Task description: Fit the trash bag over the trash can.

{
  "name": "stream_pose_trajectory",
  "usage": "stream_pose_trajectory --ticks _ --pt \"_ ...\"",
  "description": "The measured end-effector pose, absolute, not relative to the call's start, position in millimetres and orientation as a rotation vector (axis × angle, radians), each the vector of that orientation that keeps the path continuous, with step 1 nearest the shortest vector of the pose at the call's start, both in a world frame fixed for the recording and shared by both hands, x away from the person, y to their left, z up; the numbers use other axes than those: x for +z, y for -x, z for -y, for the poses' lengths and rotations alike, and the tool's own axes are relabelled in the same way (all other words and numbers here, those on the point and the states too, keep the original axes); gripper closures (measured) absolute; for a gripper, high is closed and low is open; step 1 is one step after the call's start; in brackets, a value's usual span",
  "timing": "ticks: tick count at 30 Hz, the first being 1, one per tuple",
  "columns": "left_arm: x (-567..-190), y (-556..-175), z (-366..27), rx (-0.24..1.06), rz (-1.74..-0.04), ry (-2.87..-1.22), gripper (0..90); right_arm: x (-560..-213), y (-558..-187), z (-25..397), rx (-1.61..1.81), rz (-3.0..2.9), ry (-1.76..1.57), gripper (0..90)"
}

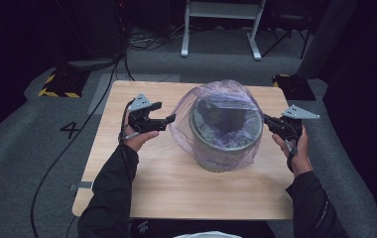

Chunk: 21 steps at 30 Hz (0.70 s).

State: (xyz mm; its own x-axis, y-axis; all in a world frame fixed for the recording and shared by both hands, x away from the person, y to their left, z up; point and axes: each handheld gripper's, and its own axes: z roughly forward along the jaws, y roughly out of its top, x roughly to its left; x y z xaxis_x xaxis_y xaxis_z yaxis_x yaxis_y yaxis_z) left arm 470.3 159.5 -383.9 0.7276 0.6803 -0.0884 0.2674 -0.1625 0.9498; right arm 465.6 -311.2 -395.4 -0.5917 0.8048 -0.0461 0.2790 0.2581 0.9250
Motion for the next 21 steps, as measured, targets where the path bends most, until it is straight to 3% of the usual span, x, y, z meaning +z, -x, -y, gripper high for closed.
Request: stream_pose_trajectory --ticks 6,9,14,21 --pt "-370 -476 -141 0.456 -0.716 -1.779 22.3 -392 -471 308 1.298 -2.011 -0.975 89.1" --pt "-367 -482 -133 0.486 -0.74 -1.803 35.0 -392 -473 306 1.294 -2.015 -0.973 89.1" --pt "-371 -498 -124 0.492 -0.801 -1.812 66.4 -392 -479 302 1.265 -2.036 -0.966 89.1" --pt "-392 -523 -111 0.479 -0.889 -1.835 88.6 -404 -493 298 1.238 -2.068 -1.015 89.8"
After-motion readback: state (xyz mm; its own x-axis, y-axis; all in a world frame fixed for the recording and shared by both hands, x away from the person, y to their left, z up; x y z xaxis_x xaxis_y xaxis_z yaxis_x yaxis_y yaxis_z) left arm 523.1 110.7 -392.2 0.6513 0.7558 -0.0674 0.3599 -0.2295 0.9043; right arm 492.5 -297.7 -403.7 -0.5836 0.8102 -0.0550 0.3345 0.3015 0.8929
